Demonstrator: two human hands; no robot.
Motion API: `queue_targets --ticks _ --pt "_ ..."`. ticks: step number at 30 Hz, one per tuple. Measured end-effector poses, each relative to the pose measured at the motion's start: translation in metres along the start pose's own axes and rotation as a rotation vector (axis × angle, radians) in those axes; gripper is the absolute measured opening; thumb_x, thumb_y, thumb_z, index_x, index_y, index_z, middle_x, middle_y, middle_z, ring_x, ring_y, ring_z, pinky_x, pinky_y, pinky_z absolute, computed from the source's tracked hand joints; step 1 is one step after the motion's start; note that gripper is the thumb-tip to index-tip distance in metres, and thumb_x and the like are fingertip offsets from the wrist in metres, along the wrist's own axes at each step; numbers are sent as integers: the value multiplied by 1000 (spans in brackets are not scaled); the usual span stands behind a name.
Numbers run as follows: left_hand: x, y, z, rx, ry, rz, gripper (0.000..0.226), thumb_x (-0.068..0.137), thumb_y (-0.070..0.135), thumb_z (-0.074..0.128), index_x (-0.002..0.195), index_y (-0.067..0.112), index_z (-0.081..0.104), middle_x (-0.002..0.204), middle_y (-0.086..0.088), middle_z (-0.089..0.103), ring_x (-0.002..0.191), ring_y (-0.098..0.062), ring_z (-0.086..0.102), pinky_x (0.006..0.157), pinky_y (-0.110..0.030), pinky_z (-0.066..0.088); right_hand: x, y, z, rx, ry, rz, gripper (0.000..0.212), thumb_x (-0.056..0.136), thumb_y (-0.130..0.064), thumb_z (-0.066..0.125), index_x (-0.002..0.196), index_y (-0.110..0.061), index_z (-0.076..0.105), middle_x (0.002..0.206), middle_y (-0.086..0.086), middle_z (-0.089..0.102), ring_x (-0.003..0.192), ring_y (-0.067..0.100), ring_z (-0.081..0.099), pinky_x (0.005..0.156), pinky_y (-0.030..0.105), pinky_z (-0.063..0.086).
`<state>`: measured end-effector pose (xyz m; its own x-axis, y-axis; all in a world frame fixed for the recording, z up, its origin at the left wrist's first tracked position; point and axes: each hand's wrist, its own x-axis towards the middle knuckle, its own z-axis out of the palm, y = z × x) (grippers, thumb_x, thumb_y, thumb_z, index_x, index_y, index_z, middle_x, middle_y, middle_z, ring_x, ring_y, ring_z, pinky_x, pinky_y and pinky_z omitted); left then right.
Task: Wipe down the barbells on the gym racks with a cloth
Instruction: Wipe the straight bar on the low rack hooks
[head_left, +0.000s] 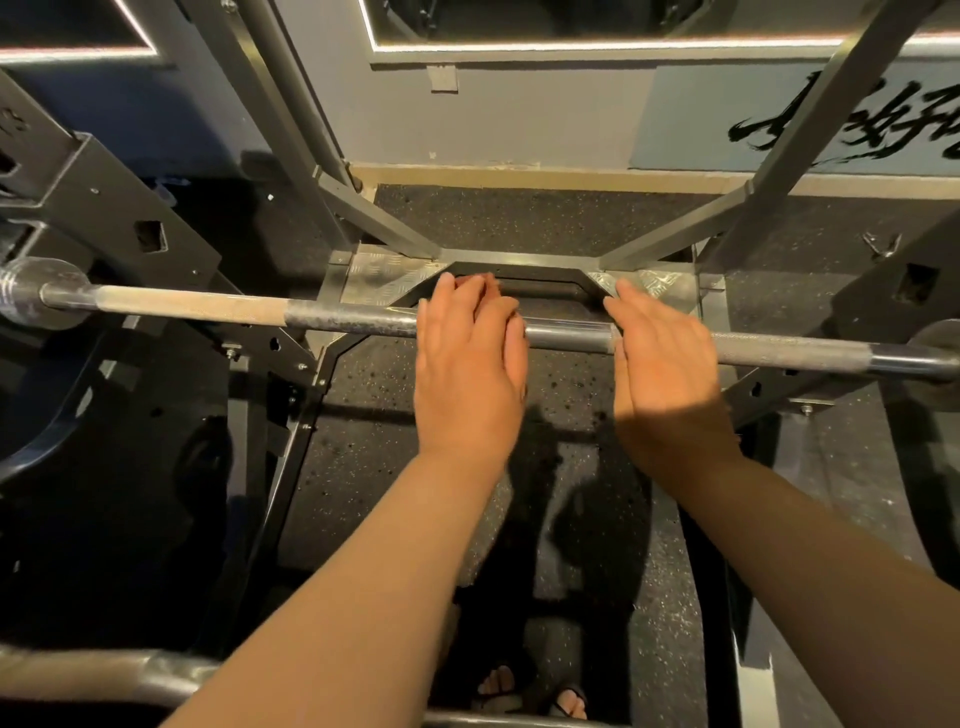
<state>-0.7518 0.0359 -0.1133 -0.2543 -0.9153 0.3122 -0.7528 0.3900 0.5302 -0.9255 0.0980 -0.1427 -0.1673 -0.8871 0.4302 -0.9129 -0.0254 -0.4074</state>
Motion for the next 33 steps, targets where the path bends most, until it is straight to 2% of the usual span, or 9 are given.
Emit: queue_targets --ticks 4,8,11,15,17,20,25,29,33 --pt "-1 38 22 -66 36 -92 34 104 24 40 116 11 68 136 -5 58 149 -27 28 127 -46 1 -1 5 0 -33 -9 -30 42 103 -2 48 145 -2 51 154 14 49 143 27 46 118 50 34" --pt "-6 45 28 -41 -63 177 28 104 25 45 118 14 68 130 -3 62 141 -27 40 126 -46 10 -6 10 -4 -90 56 -152 38 106 -5 47 142 6 52 151 21 50 140 32 49 117 48 36" --pt "-2 17 10 34 -113 231 29 107 28 44 126 18 64 136 -1 57 144 -26 37 126 -46 14 -7 9 -8 -68 34 -112 40 104 -2 48 144 3 52 153 18 50 141 30 48 120 48 33" --pt "5 -1 -6 -15 -16 -74 34 108 31 39 129 16 62 143 -1 51 151 -26 24 124 -51 18 -5 3 -4 -66 28 -74 41 103 -5 46 142 0 54 153 18 49 141 31 48 119 51 33" --pt "3 15 1 -11 26 -143 34 108 26 40 130 13 61 144 -4 52 152 -28 21 127 -49 9 -3 1 0 -76 45 -64 40 102 -5 44 140 1 56 153 18 50 138 33 51 116 51 36" --pt "-2 36 19 36 21 4 36 105 25 43 136 14 58 143 -4 53 150 -26 26 127 -45 -1 0 -2 4 -59 83 -42 38 103 -7 43 136 3 59 150 20 53 134 35 54 112 50 37" --pt "1 9 7 111 -63 228 31 106 28 45 129 20 63 137 0 57 142 -23 38 127 -44 10 7 0 3 -127 -37 -41 41 104 -10 36 134 4 60 146 25 54 129 39 57 109 56 43" --pt "3 -32 -13 65 12 73 33 107 28 41 128 17 64 140 0 56 147 -24 33 127 -49 9 17 -17 1 -153 5 60 43 103 -13 35 127 8 63 137 28 60 127 40 58 106 54 46" --pt "14 -17 -6 47 63 -78 38 104 28 34 113 14 68 129 -3 60 145 -28 35 126 -51 5 29 -43 22 -217 20 -79 39 108 -14 40 130 10 61 137 30 59 133 43 55 105 59 46"
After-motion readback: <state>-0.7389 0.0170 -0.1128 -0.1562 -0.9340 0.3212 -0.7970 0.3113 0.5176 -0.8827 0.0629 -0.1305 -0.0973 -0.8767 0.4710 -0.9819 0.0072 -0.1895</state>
